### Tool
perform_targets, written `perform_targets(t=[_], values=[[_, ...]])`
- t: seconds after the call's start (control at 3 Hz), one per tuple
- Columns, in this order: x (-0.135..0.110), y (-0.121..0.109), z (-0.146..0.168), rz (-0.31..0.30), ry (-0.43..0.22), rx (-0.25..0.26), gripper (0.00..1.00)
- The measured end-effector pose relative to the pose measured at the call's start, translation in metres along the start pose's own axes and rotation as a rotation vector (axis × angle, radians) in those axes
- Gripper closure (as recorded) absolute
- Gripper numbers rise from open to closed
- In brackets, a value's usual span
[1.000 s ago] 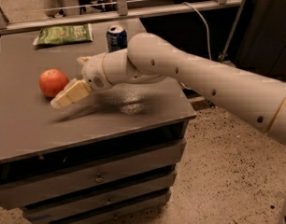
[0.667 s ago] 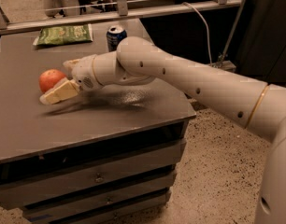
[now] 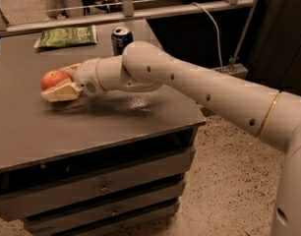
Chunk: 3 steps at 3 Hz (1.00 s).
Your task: Pick apple
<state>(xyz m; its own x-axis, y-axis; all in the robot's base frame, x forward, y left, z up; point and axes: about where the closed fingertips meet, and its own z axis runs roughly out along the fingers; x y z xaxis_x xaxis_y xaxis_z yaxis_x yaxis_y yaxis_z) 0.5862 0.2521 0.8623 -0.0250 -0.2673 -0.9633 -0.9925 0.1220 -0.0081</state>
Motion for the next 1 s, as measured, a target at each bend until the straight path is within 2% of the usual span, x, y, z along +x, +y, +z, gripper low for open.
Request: perform_targets(t=[0.33,0.67,1.0], values=[[-0.013,0.001,-0.029,0.012,-0.069,0.015,0.87],[-0.031,0.005,-0.086,0.014,-0.169,0.055,1.00],[-0.026,-0.005,-0.118,0.020,-0.176,0.111,1.00]])
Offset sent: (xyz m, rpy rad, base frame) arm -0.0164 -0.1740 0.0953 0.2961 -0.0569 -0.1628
